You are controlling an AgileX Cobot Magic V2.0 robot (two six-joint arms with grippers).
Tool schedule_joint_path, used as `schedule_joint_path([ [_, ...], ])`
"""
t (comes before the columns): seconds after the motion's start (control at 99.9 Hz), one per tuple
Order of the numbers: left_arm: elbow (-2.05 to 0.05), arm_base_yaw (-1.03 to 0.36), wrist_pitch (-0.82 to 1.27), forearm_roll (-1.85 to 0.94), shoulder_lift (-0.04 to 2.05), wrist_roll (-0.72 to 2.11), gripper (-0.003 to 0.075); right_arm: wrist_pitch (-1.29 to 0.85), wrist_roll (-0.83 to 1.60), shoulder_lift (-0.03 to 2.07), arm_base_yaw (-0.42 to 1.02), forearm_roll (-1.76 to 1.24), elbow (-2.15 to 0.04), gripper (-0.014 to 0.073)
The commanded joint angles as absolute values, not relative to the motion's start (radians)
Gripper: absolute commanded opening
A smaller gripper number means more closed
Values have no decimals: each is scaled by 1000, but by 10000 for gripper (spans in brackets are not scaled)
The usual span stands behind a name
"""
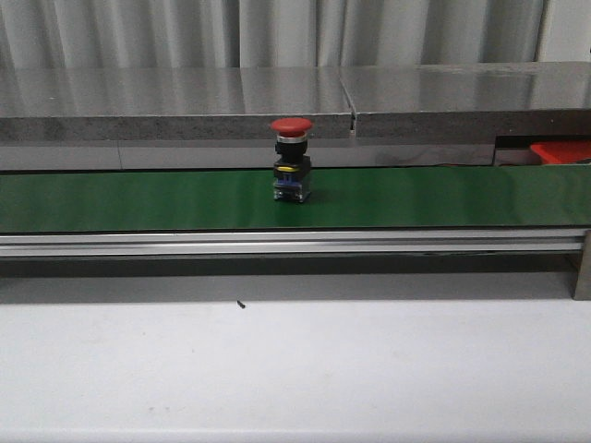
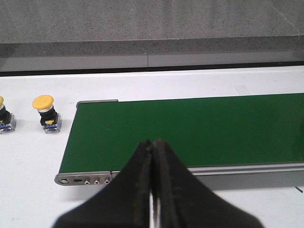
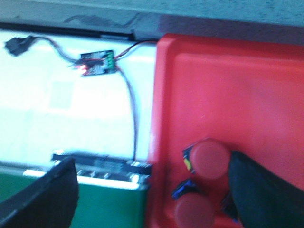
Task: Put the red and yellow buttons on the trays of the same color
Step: 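Lower the red button into the red tray and open the right gripper, then grasp the second red button on the belt with the right gripper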
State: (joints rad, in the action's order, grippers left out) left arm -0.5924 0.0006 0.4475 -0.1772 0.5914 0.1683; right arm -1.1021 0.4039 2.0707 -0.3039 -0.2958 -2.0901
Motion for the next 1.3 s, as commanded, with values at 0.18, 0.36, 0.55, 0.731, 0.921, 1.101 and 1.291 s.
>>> schedule_joint_path([
  [0.18,-619,-6,374,-193,593,165,-19,-1102,438,1864,-214,-322,-1932,595],
  [0.36,-619,-6,374,-193,593,165,-19,-1051,484,1749,-117,-322,-1726,554],
  [0.55,-619,-6,374,-193,593,165,-19,-988,495,1694,8,-320,-1553,554],
  [0.731,-619,-6,374,-193,593,165,-19,-925,507,1695,136,-320,-1486,554],
  [0.921,-619,-6,374,-193,593,165,-19,-841,507,1705,239,-318,-1485,554],
  [1.101,-619,-6,374,-193,593,165,-19,-797,507,1736,274,-318,-1489,554],
  [1.291,-619,-6,374,-193,593,165,-19,-759,507,1746,274,-324,-1492,554],
])
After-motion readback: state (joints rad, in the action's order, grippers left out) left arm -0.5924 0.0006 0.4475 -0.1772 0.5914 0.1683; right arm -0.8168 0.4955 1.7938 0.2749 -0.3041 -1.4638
